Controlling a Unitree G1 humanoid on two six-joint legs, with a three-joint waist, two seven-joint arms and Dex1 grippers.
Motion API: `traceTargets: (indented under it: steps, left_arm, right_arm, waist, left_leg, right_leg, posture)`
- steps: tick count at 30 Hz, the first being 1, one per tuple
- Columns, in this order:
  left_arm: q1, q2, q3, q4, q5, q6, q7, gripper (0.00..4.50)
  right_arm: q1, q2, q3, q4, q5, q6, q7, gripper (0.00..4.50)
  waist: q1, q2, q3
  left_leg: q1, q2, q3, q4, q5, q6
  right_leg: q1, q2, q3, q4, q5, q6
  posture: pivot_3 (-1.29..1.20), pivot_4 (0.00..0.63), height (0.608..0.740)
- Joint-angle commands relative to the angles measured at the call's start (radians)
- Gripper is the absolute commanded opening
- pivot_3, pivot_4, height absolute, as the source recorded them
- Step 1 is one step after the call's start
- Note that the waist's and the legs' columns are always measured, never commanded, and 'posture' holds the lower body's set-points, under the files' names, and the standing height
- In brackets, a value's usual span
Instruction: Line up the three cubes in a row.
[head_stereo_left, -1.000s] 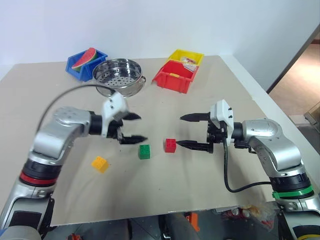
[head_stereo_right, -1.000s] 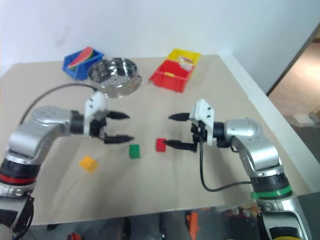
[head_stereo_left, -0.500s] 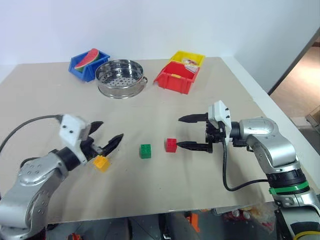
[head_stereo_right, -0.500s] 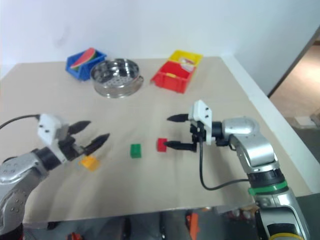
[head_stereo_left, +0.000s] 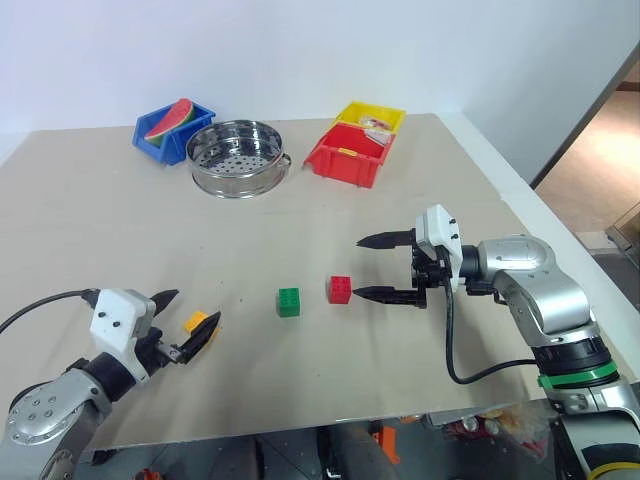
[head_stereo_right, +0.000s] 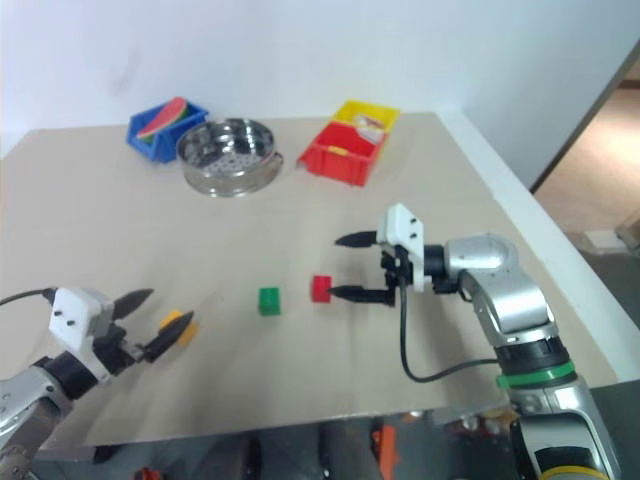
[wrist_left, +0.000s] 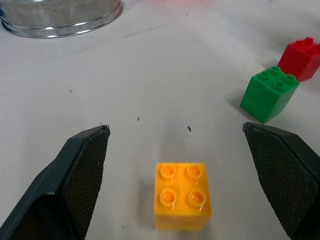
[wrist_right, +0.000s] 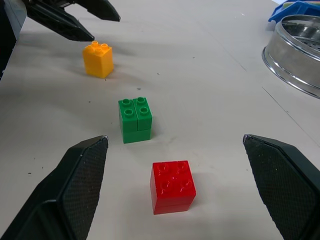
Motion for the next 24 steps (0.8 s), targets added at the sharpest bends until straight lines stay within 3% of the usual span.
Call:
traceTargets:
  steps: [1, 19, 24]
  left_arm:
    - [0.013, 0.017, -0.019, 0.008, 0.006, -0.046, -0.010, 4.41]
    - [0.036, 0.068, -0.127, 0.080, 0.054, -0.039, 0.016, 4.41]
    - [0.023, 0.071, -0.135, 0.108, 0.057, -0.045, 0.018, 2.87]
  right_arm:
    - [-0.002, -0.018, -0.021, -0.030, 0.002, -0.005, 0.006, 4.50]
    - [0.008, -0.021, -0.029, -0.054, 0.020, 0.016, -0.008, 4.50]
    - [0.011, -0.008, -0.034, -0.073, 0.050, 0.014, 0.006, 4.50]
  waist:
    - [0.000, 0.000, 0.000]
    - [0.000, 0.000, 0.000]
    - [0.000, 0.000, 0.000]
  left_leg:
    - [0.000, 0.000, 0.000, 0.000, 0.000, 0.000]
    - [-0.001, 0.000, 0.000, -0.001, 0.000, 0.000]
    - [-0.001, 0.000, 0.000, -0.001, 0.000, 0.000]
  right_leg:
    - [0.000, 0.000, 0.000, 0.000, 0.000, 0.000]
    - [-0.001, 0.000, 0.000, 0.000, 0.000, -0.001]
    - [-0.001, 0.000, 0.000, -0.001, -0.001, -0.001]
  posture:
    - [0.00, 0.150, 0.740]
    - [0.00, 0.150, 0.740]
    - [0.00, 0.150, 0.740]
